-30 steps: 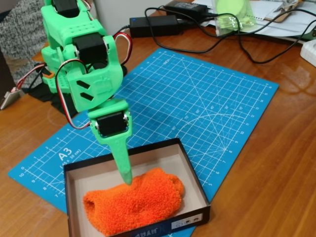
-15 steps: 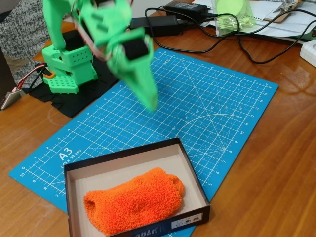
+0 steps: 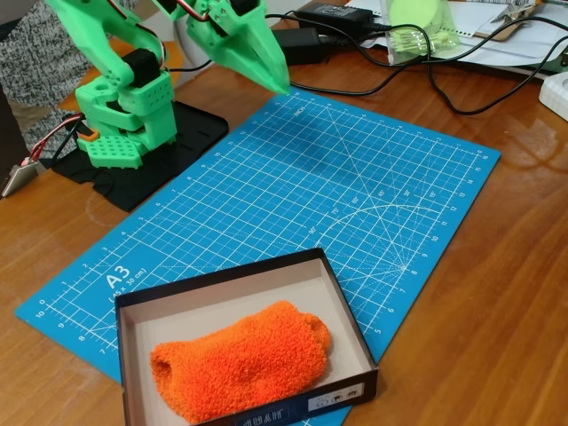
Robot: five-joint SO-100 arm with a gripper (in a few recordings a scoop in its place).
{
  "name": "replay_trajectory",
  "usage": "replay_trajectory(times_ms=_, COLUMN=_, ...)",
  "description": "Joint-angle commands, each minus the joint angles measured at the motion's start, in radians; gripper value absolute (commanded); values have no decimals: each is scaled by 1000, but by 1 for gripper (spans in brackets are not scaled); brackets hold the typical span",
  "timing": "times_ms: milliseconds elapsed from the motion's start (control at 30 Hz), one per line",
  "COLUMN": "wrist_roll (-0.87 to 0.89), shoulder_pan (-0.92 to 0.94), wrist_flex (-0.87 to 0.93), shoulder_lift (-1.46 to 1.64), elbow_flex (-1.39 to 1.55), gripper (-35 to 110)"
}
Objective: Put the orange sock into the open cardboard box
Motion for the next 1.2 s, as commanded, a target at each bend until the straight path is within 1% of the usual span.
replay_trajectory(times_ms=0, wrist_roll=-11, shoulder_pan=-37, wrist_flex=20, shoulder_lift=107, elbow_flex=60, gripper=0)
replay_trajectory(times_ms=333, wrist_roll=-84, shoulder_pan=-61, wrist_flex=-48, shoulder_lift=356, elbow_flex=379, gripper=0)
replay_trajectory(times_ms=467, wrist_roll=-103, shoulder_pan=-66, wrist_flex=-49, shoulder_lift=505, elbow_flex=495, gripper=0)
replay_trajectory(times_ms=633, wrist_roll=-114, shoulder_pan=-67, wrist_flex=-52, shoulder_lift=548, elbow_flex=568, gripper=0)
replay_trajectory(times_ms=900, wrist_roll=-118, shoulder_pan=-63, wrist_flex=-12, shoulder_lift=744, elbow_flex=701, gripper=0)
replay_trajectory(times_ms=1167, wrist_roll=-97, shoulder_pan=-61, wrist_flex=-17, shoulder_lift=746, elbow_flex=724, gripper=1)
